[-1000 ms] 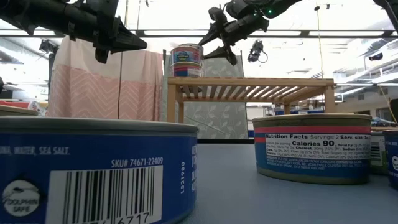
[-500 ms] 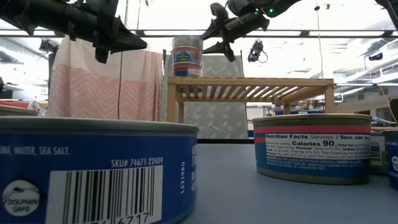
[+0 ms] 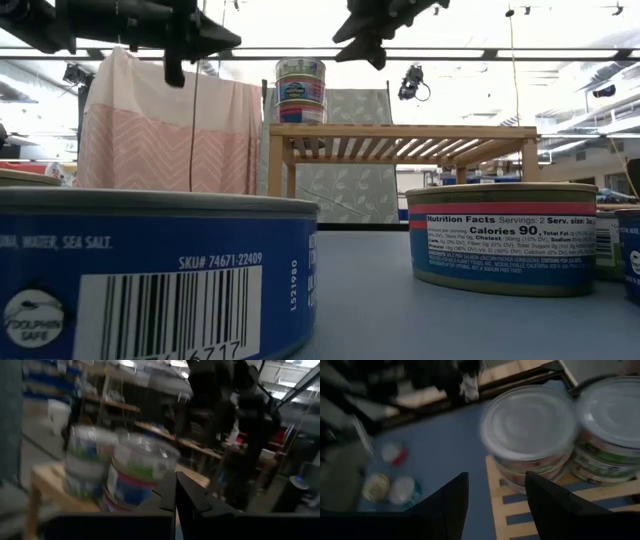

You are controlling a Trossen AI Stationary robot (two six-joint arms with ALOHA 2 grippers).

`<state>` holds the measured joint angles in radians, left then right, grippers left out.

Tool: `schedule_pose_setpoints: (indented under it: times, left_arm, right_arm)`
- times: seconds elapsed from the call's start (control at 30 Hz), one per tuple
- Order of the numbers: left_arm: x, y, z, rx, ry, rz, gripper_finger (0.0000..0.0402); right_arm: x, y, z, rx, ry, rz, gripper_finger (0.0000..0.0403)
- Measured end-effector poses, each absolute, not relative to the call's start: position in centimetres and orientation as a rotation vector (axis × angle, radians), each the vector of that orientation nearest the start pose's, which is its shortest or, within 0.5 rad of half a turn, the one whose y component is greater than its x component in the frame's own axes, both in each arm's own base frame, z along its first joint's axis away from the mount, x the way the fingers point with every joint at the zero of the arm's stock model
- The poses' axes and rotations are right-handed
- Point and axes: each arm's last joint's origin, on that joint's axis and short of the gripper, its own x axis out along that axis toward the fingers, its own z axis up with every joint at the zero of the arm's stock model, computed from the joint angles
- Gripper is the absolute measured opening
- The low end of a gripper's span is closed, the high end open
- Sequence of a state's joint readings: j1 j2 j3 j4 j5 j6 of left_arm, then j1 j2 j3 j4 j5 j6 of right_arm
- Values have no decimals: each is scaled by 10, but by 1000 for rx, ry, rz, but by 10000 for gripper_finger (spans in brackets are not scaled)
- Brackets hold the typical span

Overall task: Stack canned seafood by type on shelf
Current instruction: Stack the green tuna can on top of the other green tuna cans on the shelf

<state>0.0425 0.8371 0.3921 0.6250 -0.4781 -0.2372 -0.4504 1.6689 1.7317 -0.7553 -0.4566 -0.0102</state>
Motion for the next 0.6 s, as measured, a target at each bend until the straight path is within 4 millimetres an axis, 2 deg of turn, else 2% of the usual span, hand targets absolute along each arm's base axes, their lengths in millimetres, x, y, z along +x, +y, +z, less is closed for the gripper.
schedule_pose_setpoints:
  times: [0.17,0.33,0.4,0.6]
  left_arm:
    - [183,26,275,-43,-191,536,11]
    - [183,26,276,44,-171,528,27]
    - [184,26,276,43,-170,503,37]
    - [188,26,272,49,-145,503,67]
  right_arm:
    - [340,-115,379,-89,699,-42,211]
    - [351,-86,381,-553,779,-179,265]
    - [357,-79,382,-689,772,-188,289]
    - [374,-71,372,-791,775,-180,327]
